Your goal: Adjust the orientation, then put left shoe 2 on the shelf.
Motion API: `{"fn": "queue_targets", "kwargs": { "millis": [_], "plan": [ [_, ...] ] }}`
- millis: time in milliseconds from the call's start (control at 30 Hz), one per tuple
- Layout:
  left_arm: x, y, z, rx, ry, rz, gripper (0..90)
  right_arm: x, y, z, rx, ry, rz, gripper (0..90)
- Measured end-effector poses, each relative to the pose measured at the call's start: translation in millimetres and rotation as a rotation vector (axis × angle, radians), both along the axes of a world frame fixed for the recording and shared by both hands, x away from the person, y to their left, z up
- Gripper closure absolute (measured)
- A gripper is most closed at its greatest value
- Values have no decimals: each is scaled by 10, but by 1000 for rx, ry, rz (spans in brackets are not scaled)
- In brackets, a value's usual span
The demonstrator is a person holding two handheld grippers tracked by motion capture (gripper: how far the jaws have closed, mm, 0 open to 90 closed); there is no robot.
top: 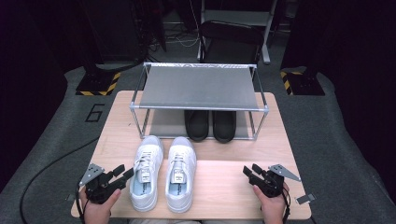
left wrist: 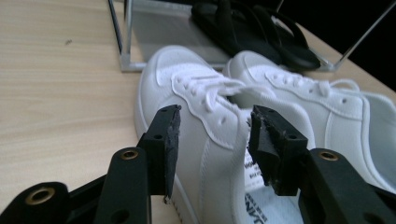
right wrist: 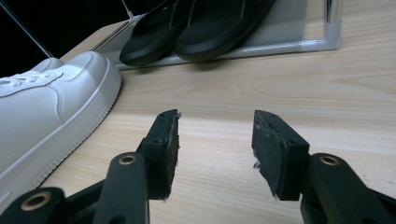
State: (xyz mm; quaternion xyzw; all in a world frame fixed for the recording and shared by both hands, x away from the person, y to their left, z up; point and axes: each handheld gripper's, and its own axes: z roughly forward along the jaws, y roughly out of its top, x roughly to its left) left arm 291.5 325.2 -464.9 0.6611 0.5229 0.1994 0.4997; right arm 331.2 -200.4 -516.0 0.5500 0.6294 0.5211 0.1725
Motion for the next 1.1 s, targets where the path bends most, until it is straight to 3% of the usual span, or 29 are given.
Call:
{"fn": "queue_targets", "kwargs": {
  "millis": [67, 133, 200, 433, 500, 667, 867, 933, 1100],
  "plan": [
    [-3, -12, -22, 9, 7, -7, 578, 0, 1, 0, 0, -1, 0, 505],
    [1, -49, -93, 12, 41, -24, 604, -1, -4, -8, 7, 2, -3, 498],
    [11, -68, -125, 37, 57, -33, 604, -2, -2, -8, 10, 9, -7, 495],
    [63, -154, -266, 36, 108, 13, 574, 5, -12, -19, 19, 13, -8, 490],
    [72, -151, -289, 38, 149, 2, 541, 7, -12, -21, 21, 16, -9, 488],
    [92, -150, -310, 31, 148, 3, 490, 7, -9, -24, 26, 19, -4, 485],
    [98, -163, -321, 46, 136, -4, 518, 12, -12, -38, 37, 25, -6, 485],
    [100, -156, -326, 44, 161, -2, 525, 13, -19, -42, 41, 27, -10, 485],
    [102, -180, -312, 61, 164, 9, 528, 15, -23, -51, 47, 32, -14, 483]
  ]
}}
